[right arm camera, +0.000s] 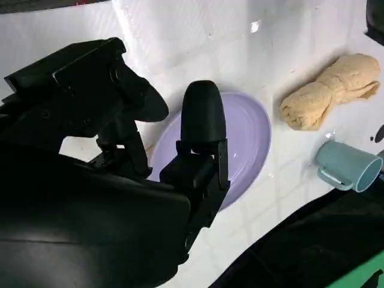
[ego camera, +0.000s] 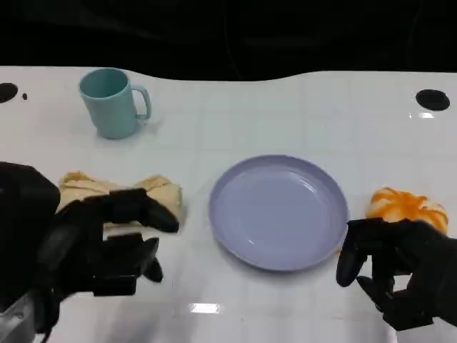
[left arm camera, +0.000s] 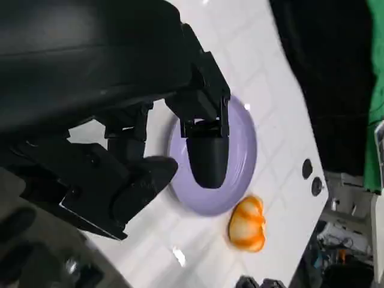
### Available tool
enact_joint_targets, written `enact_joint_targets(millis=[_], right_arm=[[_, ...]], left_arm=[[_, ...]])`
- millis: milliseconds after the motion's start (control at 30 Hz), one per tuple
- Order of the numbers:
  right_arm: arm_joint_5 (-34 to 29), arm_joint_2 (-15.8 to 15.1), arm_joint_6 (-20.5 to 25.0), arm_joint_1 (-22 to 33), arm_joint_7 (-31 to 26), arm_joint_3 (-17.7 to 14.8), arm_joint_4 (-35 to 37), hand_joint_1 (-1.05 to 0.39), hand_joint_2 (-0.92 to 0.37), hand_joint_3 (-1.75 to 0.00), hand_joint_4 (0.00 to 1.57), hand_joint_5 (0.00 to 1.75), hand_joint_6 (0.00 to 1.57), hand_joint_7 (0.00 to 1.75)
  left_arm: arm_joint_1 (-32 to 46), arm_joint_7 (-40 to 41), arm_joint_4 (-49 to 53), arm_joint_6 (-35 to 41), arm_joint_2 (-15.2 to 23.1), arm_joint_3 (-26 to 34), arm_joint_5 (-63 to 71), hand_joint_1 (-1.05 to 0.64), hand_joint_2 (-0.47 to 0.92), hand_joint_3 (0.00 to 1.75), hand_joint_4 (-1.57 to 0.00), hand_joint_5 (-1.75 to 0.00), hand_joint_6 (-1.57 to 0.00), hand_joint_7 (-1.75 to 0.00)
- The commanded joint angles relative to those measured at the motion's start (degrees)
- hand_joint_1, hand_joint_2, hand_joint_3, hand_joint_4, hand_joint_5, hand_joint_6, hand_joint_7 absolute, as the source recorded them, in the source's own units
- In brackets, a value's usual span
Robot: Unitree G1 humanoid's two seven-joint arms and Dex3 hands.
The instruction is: Grasp the towel on the left side of the plate with the left hand and place it into the plate.
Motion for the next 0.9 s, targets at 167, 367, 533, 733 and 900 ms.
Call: enact_joint_targets(millis=[167, 367, 533, 733, 900], right_arm=[[1.15, 0.82, 0.83, 0.05, -0.36, -0.53, -0.74, 0.03, -0.55, -1.11, 0.74, 1.75, 0.71, 1.44], [0.71, 0.54, 1.46, -0.22, -0.38, -0.37, -0.84, 0.02, -0.55, -1.11, 0.74, 1.75, 0.70, 1.44], [0.92, 0.66, 1.23, -0.08, -0.38, -0.33, -0.88, 0.02, -0.55, -1.11, 0.74, 1.75, 0.69, 1.44], [0.59, 0.65, 1.40, -0.04, -0.54, 0.01, -1.02, 0.01, -0.55, -1.11, 0.75, 1.75, 0.70, 1.45], [0.17, 0.71, 1.83, -0.01, -0.71, 0.42, -1.40, 0.01, -0.54, -1.11, 0.75, 1.75, 0.70, 1.45]], left_arm=[[0.01, -2.90, 2.56, -14.96, 6.27, -3.88, 11.59, -0.24, 0.89, 0.34, -0.35, -0.77, -0.52, -0.12], [-1.31, -1.25, 3.64, -22.20, 8.40, -6.52, 22.69, -0.33, 0.92, 0.15, -0.16, -0.60, -0.32, 0.00], [-5.18, -0.81, 6.57, -26.77, 13.78, -10.68, 38.75, -0.43, 0.92, 0.08, -0.04, -0.52, -0.19, 0.00], [-10.39, -0.80, 13.16, -30.57, 15.68, -15.06, 50.94, -0.58, 0.92, 0.02, -0.05, -0.46, -0.15, 0.00], [-14.59, -0.58, 19.06, -31.90, 14.33, -18.06, 57.80, -0.61, 0.91, 0.01, -0.06, -0.46, -0.16, -0.01]])
